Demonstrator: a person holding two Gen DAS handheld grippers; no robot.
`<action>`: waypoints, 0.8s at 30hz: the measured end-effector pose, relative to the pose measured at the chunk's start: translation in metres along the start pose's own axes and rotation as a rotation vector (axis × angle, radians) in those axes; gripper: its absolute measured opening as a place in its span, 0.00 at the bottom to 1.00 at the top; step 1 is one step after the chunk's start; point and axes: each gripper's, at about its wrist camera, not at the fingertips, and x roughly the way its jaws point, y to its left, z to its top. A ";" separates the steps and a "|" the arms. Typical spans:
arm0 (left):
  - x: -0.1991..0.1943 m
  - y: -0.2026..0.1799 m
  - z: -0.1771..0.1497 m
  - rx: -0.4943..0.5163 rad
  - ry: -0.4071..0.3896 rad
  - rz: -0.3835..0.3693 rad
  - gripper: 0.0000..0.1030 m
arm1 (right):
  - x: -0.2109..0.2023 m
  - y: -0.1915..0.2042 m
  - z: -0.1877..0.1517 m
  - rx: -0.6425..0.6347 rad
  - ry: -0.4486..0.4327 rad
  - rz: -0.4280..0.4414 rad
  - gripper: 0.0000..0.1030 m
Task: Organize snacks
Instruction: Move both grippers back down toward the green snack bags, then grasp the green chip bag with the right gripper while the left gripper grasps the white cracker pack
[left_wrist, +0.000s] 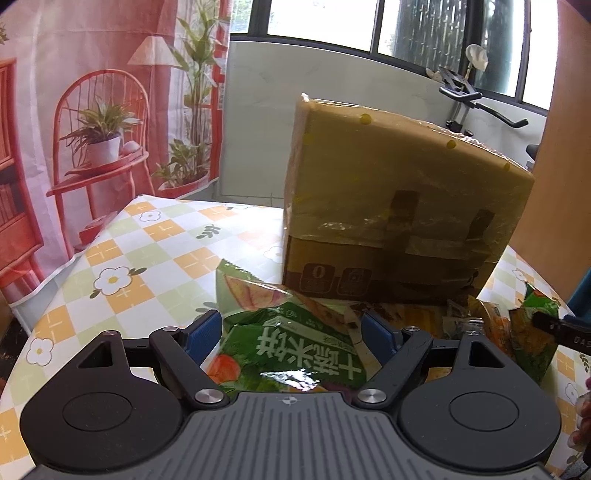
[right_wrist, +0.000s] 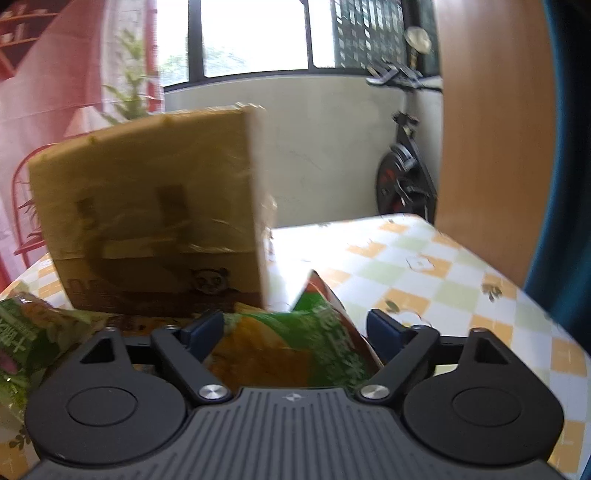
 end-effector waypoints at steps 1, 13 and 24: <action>0.001 -0.002 0.001 0.001 0.001 -0.007 0.82 | 0.004 -0.003 0.000 0.012 0.022 0.003 0.89; 0.024 -0.082 -0.002 0.193 0.020 -0.219 0.81 | 0.018 -0.008 -0.011 0.024 0.061 0.042 0.90; 0.083 -0.112 -0.032 0.192 0.207 -0.268 0.75 | 0.016 -0.010 -0.014 0.044 0.050 0.062 0.88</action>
